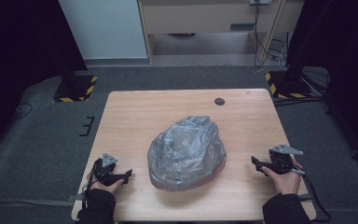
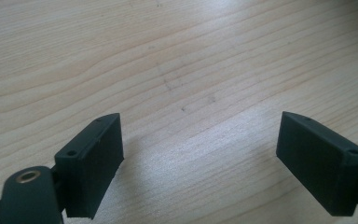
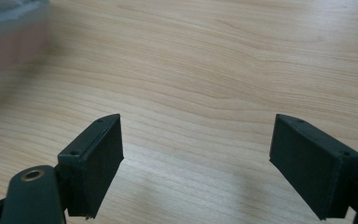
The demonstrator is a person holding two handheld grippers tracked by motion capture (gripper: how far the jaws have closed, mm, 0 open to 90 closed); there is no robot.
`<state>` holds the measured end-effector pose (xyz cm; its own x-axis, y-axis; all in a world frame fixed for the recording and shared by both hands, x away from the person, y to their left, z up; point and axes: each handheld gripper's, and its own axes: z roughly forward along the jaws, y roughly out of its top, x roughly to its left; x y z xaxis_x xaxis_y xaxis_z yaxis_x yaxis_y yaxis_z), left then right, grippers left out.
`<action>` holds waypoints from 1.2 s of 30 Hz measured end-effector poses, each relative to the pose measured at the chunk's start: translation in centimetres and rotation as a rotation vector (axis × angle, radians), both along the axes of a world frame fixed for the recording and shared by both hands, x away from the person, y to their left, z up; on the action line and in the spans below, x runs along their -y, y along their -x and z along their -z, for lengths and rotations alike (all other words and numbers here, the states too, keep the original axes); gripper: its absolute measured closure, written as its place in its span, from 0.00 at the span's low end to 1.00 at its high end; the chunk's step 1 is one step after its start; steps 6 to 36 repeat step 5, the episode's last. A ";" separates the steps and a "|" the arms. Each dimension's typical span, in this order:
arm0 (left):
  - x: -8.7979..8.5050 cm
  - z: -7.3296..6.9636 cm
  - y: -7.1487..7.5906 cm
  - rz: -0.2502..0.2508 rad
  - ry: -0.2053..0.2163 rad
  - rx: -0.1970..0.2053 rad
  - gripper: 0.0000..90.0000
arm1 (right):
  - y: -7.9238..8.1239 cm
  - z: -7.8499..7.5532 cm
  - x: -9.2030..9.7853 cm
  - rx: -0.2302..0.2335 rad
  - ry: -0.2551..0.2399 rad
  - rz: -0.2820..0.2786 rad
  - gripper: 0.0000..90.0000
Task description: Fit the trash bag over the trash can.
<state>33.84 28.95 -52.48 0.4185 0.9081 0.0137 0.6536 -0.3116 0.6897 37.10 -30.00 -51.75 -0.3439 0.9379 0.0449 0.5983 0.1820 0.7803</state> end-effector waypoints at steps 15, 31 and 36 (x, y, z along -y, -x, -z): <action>0.0 0.3 -0.3 -0.005 -0.009 -0.016 0.15 | -0.2 0.4 0.2 -0.019 0.017 0.001 0.18; 0.0 0.3 -0.3 -0.005 -0.009 -0.016 0.15 | -0.2 0.4 0.2 -0.019 0.017 0.001 0.18; 0.0 0.3 -0.3 -0.005 -0.009 -0.016 0.15 | -0.2 0.4 0.2 -0.019 0.017 0.001 0.18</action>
